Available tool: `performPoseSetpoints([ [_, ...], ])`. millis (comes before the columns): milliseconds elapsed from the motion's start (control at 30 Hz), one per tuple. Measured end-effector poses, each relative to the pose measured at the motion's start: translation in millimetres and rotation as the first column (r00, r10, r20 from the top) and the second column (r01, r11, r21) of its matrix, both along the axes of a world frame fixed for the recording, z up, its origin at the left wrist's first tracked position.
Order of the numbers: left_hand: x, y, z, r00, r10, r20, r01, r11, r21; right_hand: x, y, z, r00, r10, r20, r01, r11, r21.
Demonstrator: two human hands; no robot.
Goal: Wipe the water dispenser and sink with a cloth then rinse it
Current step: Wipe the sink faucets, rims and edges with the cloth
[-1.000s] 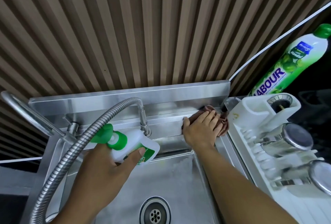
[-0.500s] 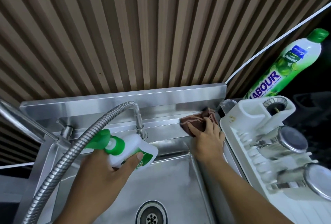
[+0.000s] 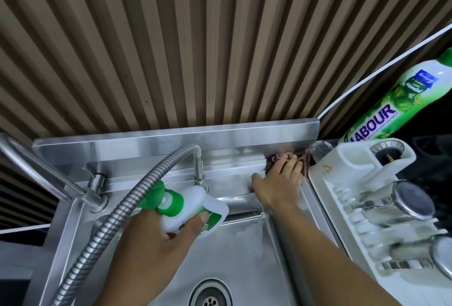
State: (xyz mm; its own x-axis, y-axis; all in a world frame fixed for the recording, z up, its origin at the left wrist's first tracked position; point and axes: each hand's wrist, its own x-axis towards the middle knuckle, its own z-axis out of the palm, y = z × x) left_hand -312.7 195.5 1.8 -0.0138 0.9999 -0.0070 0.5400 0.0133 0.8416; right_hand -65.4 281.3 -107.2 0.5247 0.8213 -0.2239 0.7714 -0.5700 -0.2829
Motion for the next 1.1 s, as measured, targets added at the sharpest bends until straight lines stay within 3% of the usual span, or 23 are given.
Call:
performPoseSetpoints([
  [167, 0, 1, -1, 1.000, -0.021, 0.006, 0.021, 1.000, 0.009, -36, -47, -18, 0.966, 0.234, 0.107, -0.242, 0.968, 0.067],
  [233, 0, 3, -1, 1.000, -0.026, 0.010, 0.026, 0.999, 0.028, -37, -52, -25, 0.955, 0.250, 0.161, -0.264, 0.962, 0.065],
  [400, 0, 2, -2, 0.999, -0.044, 0.027, 0.043, 0.998, 0.040, 0, -9, -13, 0.987, -0.023, 0.161, 0.025, 1.000, -0.009],
  [467, -1, 2, -3, 0.998, -0.045, 0.032, 0.044, 0.998, 0.040, 7, 8, -6, 0.991, -0.068, 0.114, 0.077, 0.994, -0.080],
  [567, -3, 2, -5, 0.998, -0.044, 0.039, 0.042, 0.998, 0.048, 9, 15, -4, 0.987, -0.099, 0.123, 0.107, 0.993, -0.057],
  [667, -4, 2, -5, 0.997, -0.045, 0.068, 0.042, 0.998, 0.046, -5, -4, -10, 0.983, 0.002, 0.182, 0.004, 1.000, -0.030],
  [767, -3, 2, -7, 0.996, -0.050, 0.068, 0.048, 0.998, 0.036, -39, -34, -17, 0.978, 0.159, 0.137, -0.157, 0.987, -0.022],
  [833, -3, 3, -8, 0.997, -0.046, 0.070, 0.043, 0.998, 0.040, -48, -40, -19, 0.977, 0.171, 0.126, -0.175, 0.984, 0.019],
  [1100, -5, 1, -7, 0.998, -0.040, 0.051, 0.037, 0.998, 0.052, 6, 21, 2, 0.979, -0.184, 0.085, 0.186, 0.982, -0.027],
])
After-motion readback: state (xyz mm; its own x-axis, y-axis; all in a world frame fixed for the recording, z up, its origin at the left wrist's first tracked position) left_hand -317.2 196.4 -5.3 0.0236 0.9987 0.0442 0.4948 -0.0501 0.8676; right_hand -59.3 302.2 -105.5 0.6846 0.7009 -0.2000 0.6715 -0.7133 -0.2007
